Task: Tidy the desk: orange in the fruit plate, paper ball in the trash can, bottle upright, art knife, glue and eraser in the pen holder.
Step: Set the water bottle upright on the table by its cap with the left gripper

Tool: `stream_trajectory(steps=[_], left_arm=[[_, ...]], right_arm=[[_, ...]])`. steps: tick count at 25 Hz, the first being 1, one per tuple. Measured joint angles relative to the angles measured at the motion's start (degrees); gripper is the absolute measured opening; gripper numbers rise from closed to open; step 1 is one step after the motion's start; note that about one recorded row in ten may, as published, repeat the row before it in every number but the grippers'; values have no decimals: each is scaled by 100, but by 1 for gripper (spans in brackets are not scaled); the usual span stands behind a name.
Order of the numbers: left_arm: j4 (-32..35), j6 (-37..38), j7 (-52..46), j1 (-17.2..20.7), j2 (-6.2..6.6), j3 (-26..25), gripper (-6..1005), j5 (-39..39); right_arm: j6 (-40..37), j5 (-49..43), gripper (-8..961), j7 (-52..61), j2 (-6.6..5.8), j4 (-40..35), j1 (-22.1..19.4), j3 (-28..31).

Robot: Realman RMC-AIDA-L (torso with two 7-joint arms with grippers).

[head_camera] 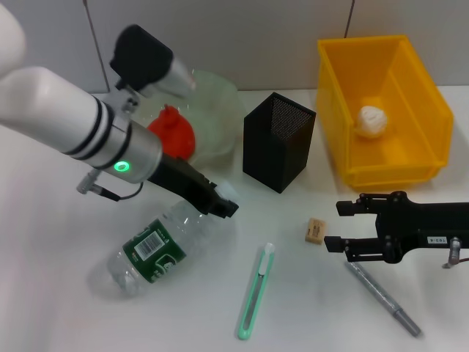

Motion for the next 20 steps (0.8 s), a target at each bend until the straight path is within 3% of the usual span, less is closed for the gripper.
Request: stream_trajectory(steps=[5,11,20], left_arm=[[391,771,423,165,36,-689,450,-380],[688,1254,782,309,45,-1116,447,-518],[1356,1572,1049,716,45,-1213,443,-712]], right_arm=[[0,19,744,0,0,-1,0,0],[-1,22,744,3,0,-16,0,0],[-21,29,744,7,4,-2,0,-2]])
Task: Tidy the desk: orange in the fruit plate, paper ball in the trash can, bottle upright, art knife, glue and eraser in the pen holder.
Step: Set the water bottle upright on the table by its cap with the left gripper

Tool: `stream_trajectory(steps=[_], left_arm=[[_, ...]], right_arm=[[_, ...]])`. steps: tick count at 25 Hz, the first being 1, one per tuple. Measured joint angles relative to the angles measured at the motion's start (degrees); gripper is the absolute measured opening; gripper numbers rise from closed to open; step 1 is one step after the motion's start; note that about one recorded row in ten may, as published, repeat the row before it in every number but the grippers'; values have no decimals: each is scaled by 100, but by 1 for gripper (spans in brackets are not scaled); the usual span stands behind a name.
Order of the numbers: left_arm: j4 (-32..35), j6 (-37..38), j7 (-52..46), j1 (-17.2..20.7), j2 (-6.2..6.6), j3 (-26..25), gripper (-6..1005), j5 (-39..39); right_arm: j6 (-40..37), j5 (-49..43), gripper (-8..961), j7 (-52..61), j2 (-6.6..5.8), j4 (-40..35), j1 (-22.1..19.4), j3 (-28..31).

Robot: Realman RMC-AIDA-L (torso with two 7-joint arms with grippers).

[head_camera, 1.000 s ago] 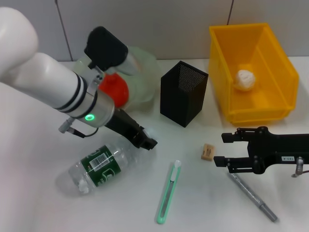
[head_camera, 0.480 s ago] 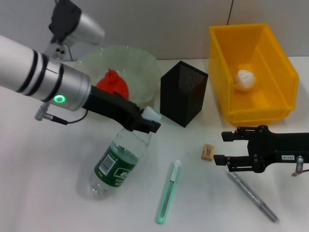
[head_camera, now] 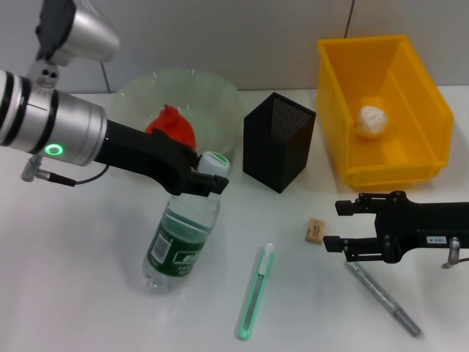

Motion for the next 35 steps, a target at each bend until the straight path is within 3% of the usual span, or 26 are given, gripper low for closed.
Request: stream_trajectory(steps=[13,28,35], left_arm=[[632,74,-1,515,-1,-208,442,-344],[683,58,423,992,0,-706,457,-1037],[498,33,1024,1284,-2,-1328,464,-1281]], right_arm=[[0,-1,744,-37,12,29,-14,-32],[10,-8,744,-41,14,29,6,-48],[12,-3,744,-43,14,29,45,-51]])
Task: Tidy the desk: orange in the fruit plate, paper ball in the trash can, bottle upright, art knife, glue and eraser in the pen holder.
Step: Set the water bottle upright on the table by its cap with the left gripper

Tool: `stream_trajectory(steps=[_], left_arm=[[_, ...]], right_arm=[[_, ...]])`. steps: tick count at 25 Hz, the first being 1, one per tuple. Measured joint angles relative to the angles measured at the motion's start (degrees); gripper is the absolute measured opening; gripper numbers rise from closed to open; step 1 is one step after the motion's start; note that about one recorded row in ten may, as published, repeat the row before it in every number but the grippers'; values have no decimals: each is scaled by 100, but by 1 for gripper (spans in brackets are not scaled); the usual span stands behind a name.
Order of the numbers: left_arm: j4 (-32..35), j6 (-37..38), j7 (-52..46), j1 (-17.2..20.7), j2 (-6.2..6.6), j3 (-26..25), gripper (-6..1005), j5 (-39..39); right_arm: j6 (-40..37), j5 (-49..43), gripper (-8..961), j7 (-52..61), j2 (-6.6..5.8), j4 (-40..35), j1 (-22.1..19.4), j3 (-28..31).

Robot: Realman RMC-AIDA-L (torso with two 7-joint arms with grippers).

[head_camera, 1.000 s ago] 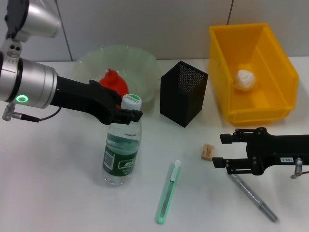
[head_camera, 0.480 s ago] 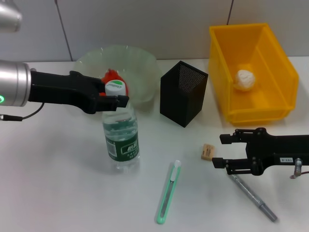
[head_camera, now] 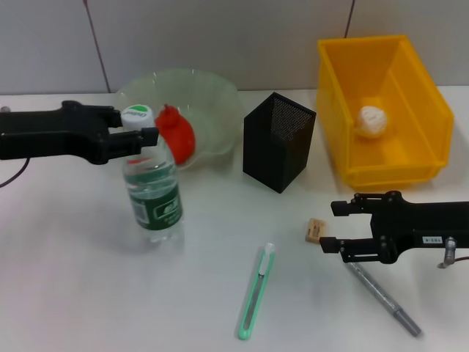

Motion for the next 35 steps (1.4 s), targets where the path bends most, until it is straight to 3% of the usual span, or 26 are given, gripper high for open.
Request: stream_trajectory(steps=[11,35], left_arm=[[-103,-491,487,258,-17,-142,476,-76],[-636,-1918,622,294,-10,-155,502,-162]], right_arm=[[8,3,744,-4,0,6,61,1],[69,2,743,-17,9,18,72,52]])
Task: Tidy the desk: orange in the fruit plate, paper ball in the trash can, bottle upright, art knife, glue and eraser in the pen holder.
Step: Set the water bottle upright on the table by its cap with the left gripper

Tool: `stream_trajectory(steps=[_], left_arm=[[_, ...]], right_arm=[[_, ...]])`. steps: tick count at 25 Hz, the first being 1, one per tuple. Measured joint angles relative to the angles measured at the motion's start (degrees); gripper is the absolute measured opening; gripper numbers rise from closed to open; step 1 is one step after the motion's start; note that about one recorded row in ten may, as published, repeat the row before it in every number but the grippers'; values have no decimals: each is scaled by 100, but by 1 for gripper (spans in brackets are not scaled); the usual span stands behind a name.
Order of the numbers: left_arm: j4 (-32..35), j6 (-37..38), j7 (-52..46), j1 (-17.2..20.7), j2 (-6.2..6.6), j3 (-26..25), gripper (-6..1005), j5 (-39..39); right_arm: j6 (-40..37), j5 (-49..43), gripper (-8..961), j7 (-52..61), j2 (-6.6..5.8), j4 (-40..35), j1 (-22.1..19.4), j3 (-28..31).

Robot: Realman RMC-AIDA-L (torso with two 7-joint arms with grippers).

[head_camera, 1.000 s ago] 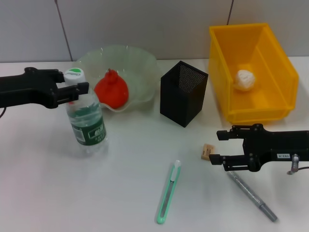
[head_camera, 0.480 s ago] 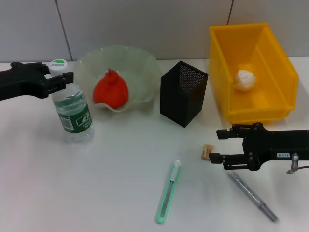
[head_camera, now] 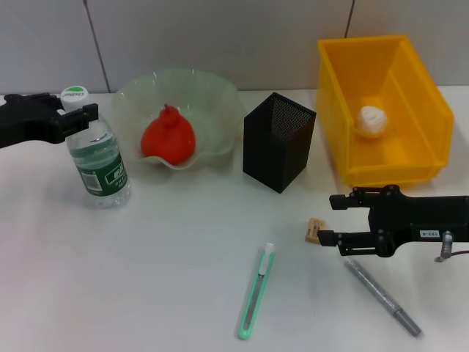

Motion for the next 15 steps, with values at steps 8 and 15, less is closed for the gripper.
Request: stream_trajectory(steps=[8,15], left_arm=[[-50,-139,75,-4,-13,36,510,-16],[-121,-148,113,-42,-11,44,518,-19]], right_arm=[[26,0,743,1,0,0,15,3],[71,0,743,1,0,0,15,-25]])
